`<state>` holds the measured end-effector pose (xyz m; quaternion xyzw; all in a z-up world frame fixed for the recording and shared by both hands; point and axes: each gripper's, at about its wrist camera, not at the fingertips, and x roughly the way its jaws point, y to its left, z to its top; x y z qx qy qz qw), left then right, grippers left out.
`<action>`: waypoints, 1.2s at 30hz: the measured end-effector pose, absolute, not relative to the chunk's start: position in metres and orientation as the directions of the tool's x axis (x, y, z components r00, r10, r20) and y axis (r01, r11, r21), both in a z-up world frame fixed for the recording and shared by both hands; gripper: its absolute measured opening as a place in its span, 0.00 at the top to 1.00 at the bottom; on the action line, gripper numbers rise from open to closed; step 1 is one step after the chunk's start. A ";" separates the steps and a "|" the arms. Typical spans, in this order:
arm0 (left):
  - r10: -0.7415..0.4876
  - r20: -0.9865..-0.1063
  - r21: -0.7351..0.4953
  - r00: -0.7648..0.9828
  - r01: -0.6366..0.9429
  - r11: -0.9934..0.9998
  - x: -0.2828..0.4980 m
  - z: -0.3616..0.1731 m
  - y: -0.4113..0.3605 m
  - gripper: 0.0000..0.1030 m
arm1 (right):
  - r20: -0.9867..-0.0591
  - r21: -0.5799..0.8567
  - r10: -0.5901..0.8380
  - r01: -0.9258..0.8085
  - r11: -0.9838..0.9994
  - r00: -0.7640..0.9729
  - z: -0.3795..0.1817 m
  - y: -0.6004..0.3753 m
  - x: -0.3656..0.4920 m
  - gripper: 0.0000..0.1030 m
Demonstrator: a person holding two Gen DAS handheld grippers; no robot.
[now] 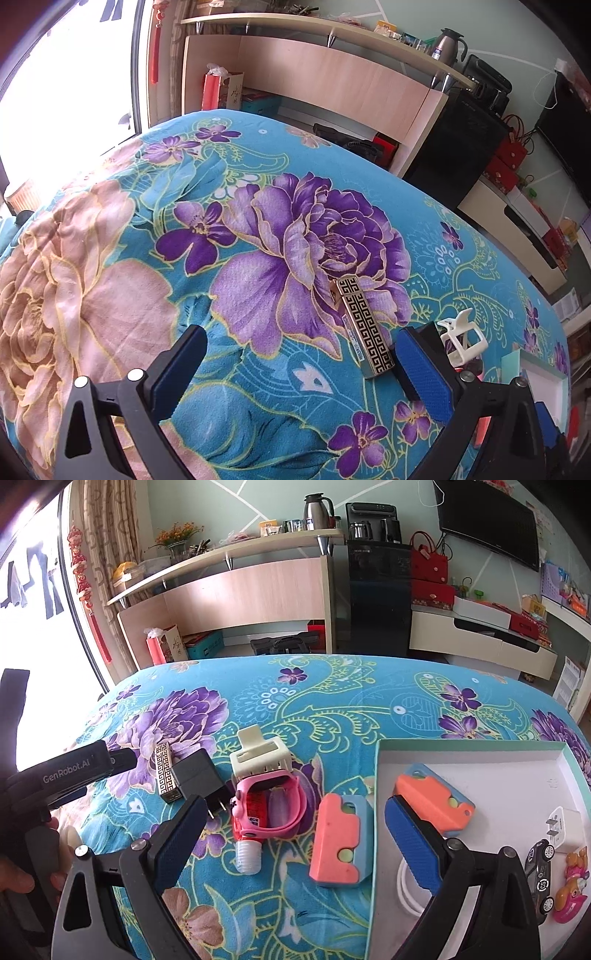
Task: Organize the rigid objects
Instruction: 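Withdraw both grippers from the tray back toward the pile, then grasp the black-and-gold patterned bar with the left gripper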
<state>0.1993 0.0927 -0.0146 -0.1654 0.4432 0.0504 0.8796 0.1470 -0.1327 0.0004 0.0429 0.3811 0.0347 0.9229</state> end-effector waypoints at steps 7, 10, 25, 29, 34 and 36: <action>-0.075 -0.790 -0.257 0.609 -0.217 0.942 0.215 -0.023 0.090 0.00 | -0.730 0.125 0.113 -0.032 0.992 0.673 -0.006 -0.127 0.157 0.11; -0.097 -0.791 -0.269 0.604 -0.202 0.942 0.224 -0.029 0.085 0.00 | -0.735 0.122 0.109 -0.027 0.992 0.669 -0.006 -0.124 0.163 0.11; 0.067 -0.820 -0.073 0.569 -0.220 0.973 0.235 -0.039 0.067 0.00 | -0.763 0.080 0.084 -0.036 0.996 0.641 -0.021 -0.115 0.183 0.20; 0.091 -0.820 -0.029 0.564 -0.201 0.979 0.236 -0.041 0.056 0.00 | -0.768 0.089 0.094 -0.039 0.995 0.634 -0.023 -0.116 0.183 0.24; 0.084 -0.839 -0.044 0.537 -0.222 0.974 0.237 -0.047 0.063 0.04 | -0.767 0.092 0.094 -0.037 0.995 0.634 -0.023 -0.119 0.182 0.25; 0.115 -0.840 -0.012 0.530 -0.231 0.973 0.237 -0.046 0.064 0.16 | -0.768 0.100 0.098 -0.032 0.994 0.633 -0.023 -0.122 0.182 0.25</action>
